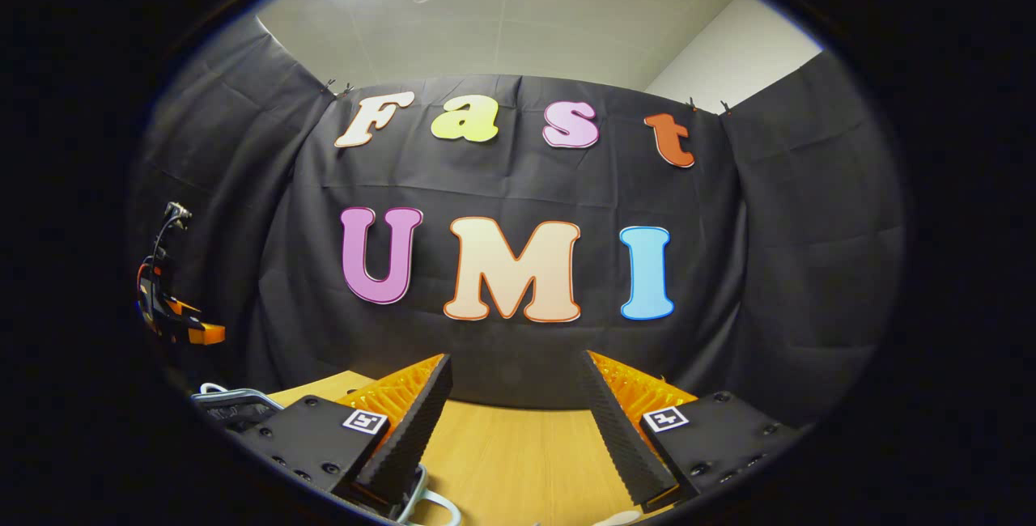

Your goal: First open the suitcase, pack the skin care products into it, and then close the suitcase.

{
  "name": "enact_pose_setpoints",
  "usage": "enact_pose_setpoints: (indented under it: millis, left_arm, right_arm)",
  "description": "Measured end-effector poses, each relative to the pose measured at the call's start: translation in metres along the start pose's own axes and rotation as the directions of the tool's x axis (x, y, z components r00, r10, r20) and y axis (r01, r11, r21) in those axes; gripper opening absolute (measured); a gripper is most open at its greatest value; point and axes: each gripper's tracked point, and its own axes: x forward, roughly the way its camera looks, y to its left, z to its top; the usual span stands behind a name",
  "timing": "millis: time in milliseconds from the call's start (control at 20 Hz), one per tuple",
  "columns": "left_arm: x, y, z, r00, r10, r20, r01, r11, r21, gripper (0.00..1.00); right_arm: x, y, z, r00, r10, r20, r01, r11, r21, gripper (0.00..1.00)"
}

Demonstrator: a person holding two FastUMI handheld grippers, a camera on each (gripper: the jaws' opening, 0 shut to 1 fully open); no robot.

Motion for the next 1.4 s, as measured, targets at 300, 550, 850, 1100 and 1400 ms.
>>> enact_pose_setpoints:
  millis: [300, 550, 850, 1100, 1400]
  left_arm:
    - [-0.036, -0.139, 0.041, 0.983, -0.162, 0.083, 0.161, 0.987, 0.015, 0.96]
    - [-0.061, -0.237, 0.046, 0.952, -0.294, 0.089, 0.294, 0.956, 0.014, 0.96]
    - [-0.088, -0.337, 0.028, 0.901, -0.432, 0.05, 0.432, 0.902, -0.002, 0.96]
    - [-0.107, -0.407, -0.019, 0.849, -0.527, -0.042, 0.525, 0.85, -0.047, 0.96]
    - [-0.121, -0.459, -0.1, 0.79, -0.581, -0.195, 0.576, 0.813, -0.089, 0.97]
  right_arm:
    - [-0.009, -0.058, 0.004, 1.0, -0.005, 0.003, 0.005, 1.0, 0.02, 0.98]
    - [-0.017, -0.097, -0.001, 1.0, -0.005, -0.004, 0.005, 1.0, 0.022, 0.98]
    - [-0.029, -0.138, -0.011, 1.0, -0.015, -0.022, 0.015, 1.0, 0.022, 0.98]
    - [-0.042, -0.177, -0.02, 0.998, -0.038, -0.043, 0.038, 0.999, 0.006, 0.98]
    - [-0.057, -0.216, -0.035, 0.994, -0.068, -0.082, 0.067, 0.997, -0.026, 0.98]
